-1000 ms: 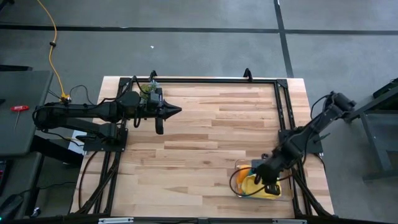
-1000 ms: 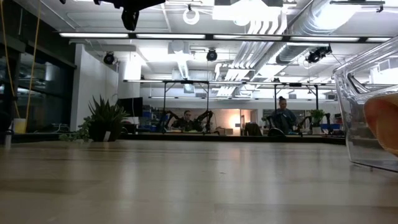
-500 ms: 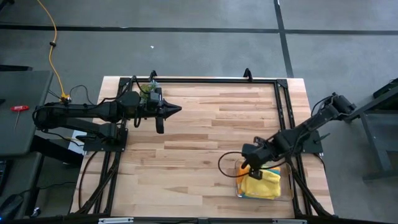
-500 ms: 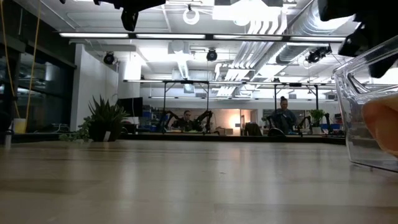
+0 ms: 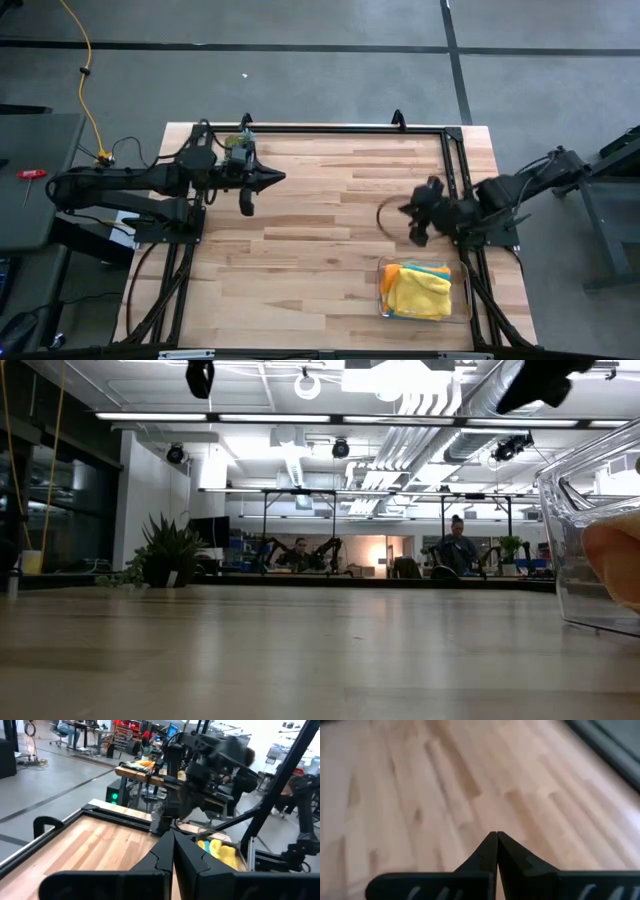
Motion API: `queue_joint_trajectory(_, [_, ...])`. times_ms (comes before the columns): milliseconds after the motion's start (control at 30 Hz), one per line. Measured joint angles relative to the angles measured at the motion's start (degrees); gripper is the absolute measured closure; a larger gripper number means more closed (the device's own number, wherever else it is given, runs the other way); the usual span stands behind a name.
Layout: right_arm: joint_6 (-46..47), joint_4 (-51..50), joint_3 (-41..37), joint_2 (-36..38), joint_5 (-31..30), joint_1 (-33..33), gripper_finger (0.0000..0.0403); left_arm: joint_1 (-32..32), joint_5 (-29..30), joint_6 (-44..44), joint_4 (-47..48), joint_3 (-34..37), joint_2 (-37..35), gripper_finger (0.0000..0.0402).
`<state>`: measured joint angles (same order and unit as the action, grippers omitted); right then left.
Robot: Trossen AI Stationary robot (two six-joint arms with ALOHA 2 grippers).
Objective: Fold microfiber towels
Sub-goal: Return to Home Position
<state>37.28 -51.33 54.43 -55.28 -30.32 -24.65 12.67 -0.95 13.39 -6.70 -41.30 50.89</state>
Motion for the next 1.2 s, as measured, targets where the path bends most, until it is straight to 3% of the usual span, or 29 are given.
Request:
queue_joint_trajectory(133, [-8.7,5.5,0.0,2.9,5.9,8.4,0.0403,-0.1,-0.1,0.0,1.3,0.7,-3.7,0.0401])
queue_joint_trajectory(333, [-21.1,23.7,0.0,2.8,17.8,18.6,0.0403,-2.2,0.7,-0.1,-3.2,6.7,-9.1,0.0401])
queue_joint_trajectory(600, [-27.2,42.1,0.0,2.8,19.4,23.1,0.0403,-8.1,4.3,2.5,-14.3,21.2,-15.4,0.0402])
queue_joint_trajectory(833, [-25.3,41.6,0.0,2.8,19.5,25.5,0.0403,-10.7,5.7,4.5,-13.3,31.4,-29.6,0.0401])
queue_joint_trajectory(1100, [-17.6,31.9,0.0,2.7,25.2,26.2,0.0403,-10.8,6.8,5.1,-0.8,37.3,-49.6,0.0402])
queue_joint_trajectory(1200, [-16.5,31.9,0.0,2.8,25.6,25.8,0.0403,-10.7,7.8,5.0,0.1,39.5,-50.7,0.0402])
